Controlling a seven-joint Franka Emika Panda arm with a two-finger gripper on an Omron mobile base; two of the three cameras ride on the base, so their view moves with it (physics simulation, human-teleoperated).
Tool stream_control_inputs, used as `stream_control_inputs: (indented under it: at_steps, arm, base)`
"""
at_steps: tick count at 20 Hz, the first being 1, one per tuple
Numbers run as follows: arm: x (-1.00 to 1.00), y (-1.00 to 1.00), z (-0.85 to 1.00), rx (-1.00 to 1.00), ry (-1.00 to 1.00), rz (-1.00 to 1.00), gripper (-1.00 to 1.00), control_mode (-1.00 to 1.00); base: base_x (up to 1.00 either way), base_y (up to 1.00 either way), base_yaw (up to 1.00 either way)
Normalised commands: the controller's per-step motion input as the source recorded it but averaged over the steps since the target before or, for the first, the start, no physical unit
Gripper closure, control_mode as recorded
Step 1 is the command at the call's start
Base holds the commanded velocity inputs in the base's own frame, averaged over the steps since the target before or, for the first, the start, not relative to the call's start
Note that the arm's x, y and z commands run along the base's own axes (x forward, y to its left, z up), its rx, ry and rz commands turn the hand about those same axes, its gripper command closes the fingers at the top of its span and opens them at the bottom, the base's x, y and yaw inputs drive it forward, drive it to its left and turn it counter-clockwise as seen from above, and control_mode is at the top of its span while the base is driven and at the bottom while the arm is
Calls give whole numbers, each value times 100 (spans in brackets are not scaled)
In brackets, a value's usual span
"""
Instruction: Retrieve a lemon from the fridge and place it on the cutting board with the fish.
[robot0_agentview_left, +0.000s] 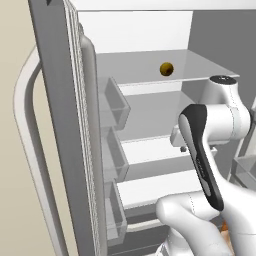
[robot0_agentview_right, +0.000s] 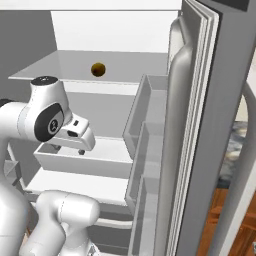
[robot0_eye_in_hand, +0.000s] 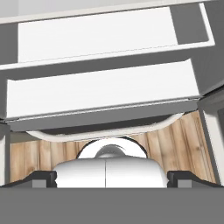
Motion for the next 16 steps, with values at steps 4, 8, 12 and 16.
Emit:
stream_control_inputs:
  at_steps: [4,8,12,16]
  arm:
    - [0,0,0,0,0,0,-100,100]
    - [0,0,0,0,0,0,-100,100]
    - [0,0,0,0,0,0,-100,100]
    - [0,0,0,0,0,0,-100,100]
  base:
    - [54,0,0]
    - [43,0,0]
    - [13,0,0]
    - [0,0,0]
